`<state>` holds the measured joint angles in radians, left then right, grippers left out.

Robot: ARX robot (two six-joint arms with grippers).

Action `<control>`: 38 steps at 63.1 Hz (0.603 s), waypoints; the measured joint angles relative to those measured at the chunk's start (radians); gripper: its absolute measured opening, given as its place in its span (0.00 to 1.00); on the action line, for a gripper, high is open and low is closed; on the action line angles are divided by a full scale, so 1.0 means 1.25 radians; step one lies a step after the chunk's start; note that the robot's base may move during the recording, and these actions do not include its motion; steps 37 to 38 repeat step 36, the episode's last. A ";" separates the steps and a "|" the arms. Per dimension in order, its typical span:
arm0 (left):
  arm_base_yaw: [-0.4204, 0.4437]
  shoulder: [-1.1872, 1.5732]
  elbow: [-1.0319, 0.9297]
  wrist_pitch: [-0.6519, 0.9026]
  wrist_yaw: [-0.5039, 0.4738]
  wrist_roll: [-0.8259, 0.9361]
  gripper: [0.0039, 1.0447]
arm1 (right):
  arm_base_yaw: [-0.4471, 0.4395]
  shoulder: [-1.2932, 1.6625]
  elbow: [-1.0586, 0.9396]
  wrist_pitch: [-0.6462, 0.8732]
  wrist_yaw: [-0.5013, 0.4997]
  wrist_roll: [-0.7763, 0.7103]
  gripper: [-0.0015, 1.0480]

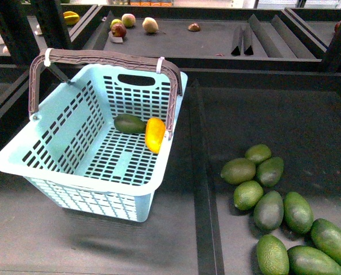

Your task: Pick mango and avocado into basket

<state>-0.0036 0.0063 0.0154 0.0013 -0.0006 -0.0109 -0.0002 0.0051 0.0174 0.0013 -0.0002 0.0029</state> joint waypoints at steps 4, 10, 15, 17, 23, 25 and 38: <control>0.000 0.000 0.000 0.000 0.000 0.000 0.02 | 0.000 0.000 0.000 0.000 0.000 0.000 0.92; 0.000 0.000 0.000 0.000 0.000 0.000 0.06 | 0.000 0.000 0.000 0.000 0.000 0.000 0.92; 0.000 0.000 0.000 0.000 0.000 0.000 0.23 | 0.000 0.000 0.000 0.000 0.000 0.000 0.92; 0.000 0.000 0.000 0.000 0.000 0.000 0.28 | 0.000 0.000 0.000 0.000 0.000 0.000 0.92; 0.000 0.000 0.000 0.000 0.000 0.000 0.49 | 0.000 0.000 0.000 0.000 0.000 0.000 0.92; 0.000 0.000 0.000 0.000 0.000 0.000 0.54 | 0.000 0.000 0.000 0.000 0.000 0.000 0.92; 0.000 0.000 0.000 0.000 0.000 0.000 0.91 | 0.000 0.000 0.000 0.000 0.000 0.000 0.92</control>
